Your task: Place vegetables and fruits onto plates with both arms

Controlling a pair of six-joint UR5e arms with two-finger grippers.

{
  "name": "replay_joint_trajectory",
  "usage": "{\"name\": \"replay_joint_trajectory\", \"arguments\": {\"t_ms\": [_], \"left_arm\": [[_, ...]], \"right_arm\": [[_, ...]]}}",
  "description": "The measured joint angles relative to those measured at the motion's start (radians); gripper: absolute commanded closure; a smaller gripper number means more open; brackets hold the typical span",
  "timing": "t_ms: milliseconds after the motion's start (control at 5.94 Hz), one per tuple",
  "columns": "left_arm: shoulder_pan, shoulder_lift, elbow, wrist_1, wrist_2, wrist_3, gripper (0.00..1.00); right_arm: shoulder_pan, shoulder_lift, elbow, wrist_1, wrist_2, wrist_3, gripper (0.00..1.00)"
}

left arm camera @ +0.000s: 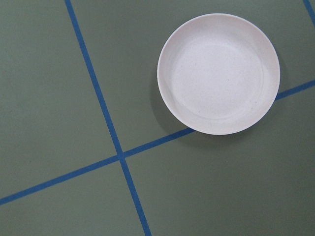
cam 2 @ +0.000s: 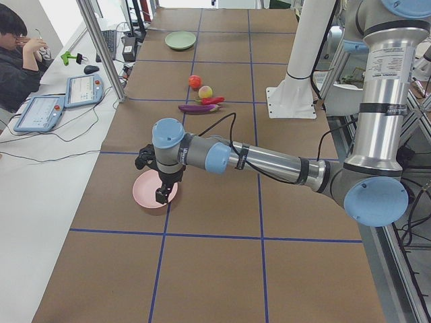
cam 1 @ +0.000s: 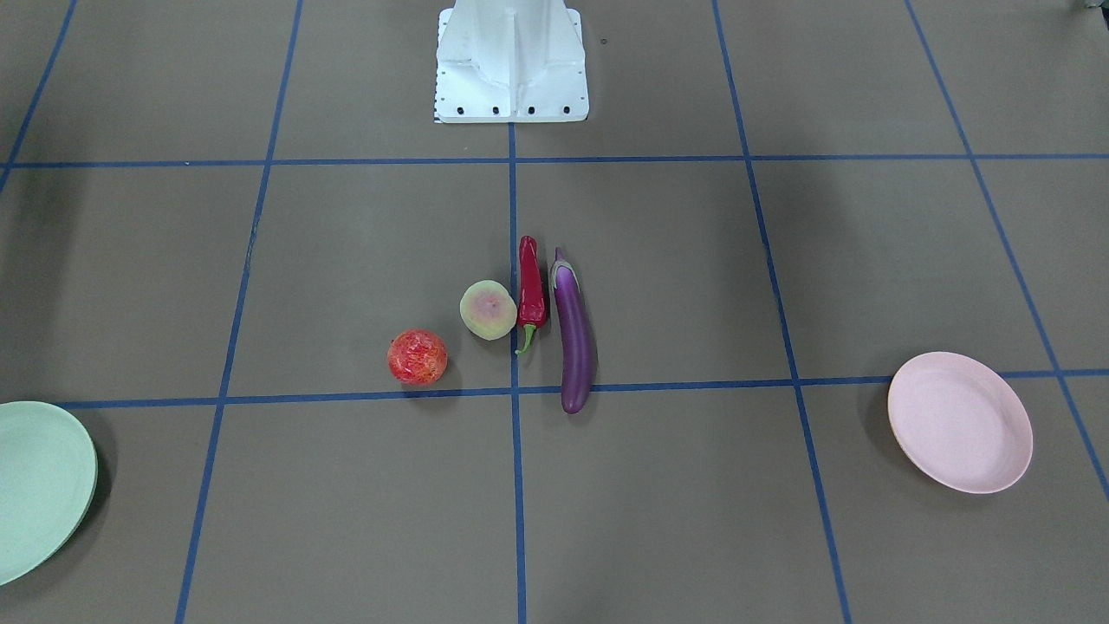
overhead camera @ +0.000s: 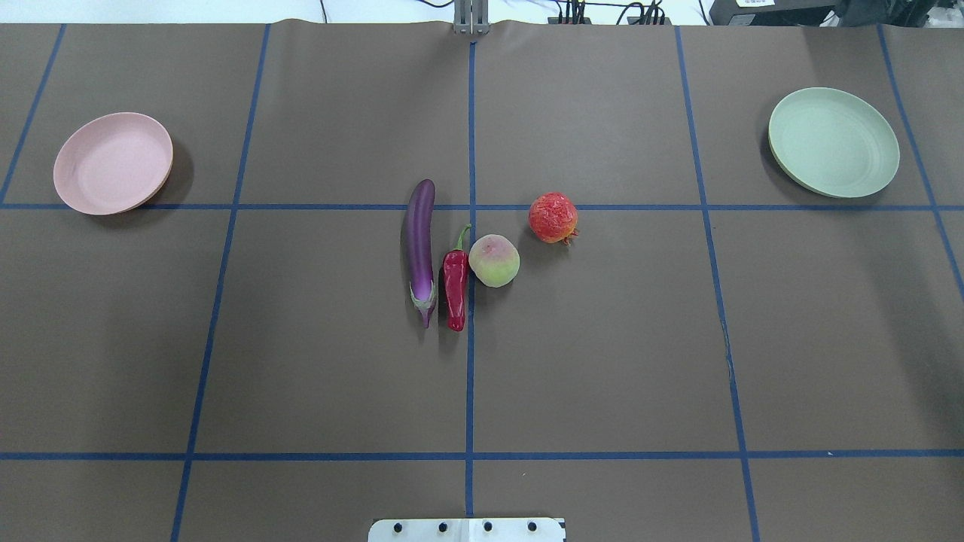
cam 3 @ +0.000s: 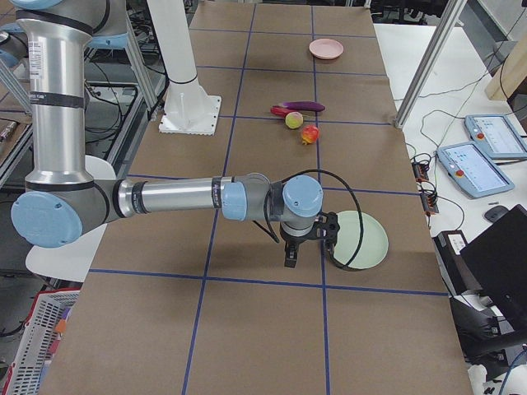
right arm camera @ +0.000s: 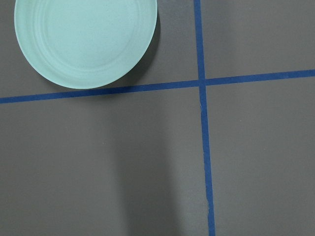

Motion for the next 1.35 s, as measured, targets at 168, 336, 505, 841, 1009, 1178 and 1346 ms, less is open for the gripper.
{"name": "replay_joint_trajectory", "arguments": {"t_ms": [168,336,505,841,1009,1178,1346], "left_arm": [[-0.002,-0.050,-0.025,0.075,0.003,0.001,0.00],[-0.003,-0.110,-0.066,0.202,0.005,0.002,0.00],[-0.004,-0.170,-0.116,0.330,0.006,-0.002,0.00],[0.017,-0.305,-0.177,0.528,0.007,-0.068,0.00],[0.051,-0.394,-0.186,0.621,0.007,-0.128,0.00],[0.099,-0.471,-0.189,0.676,0.007,-0.231,0.00],[0.158,-0.533,-0.192,0.691,0.006,-0.387,0.00]], "right_arm": [[0.000,0.001,0.000,-0.001,-0.003,0.000,0.00],[0.000,0.003,0.004,-0.001,-0.006,0.000,0.00],[-0.003,0.008,0.008,-0.002,-0.010,0.000,0.00],[-0.006,0.004,0.003,0.000,-0.028,-0.002,0.00],[-0.006,-0.003,0.004,0.000,-0.028,-0.005,0.00],[-0.006,-0.006,0.004,0.005,-0.027,-0.005,0.00],[-0.006,-0.007,0.002,0.019,-0.025,-0.003,0.00]]}}
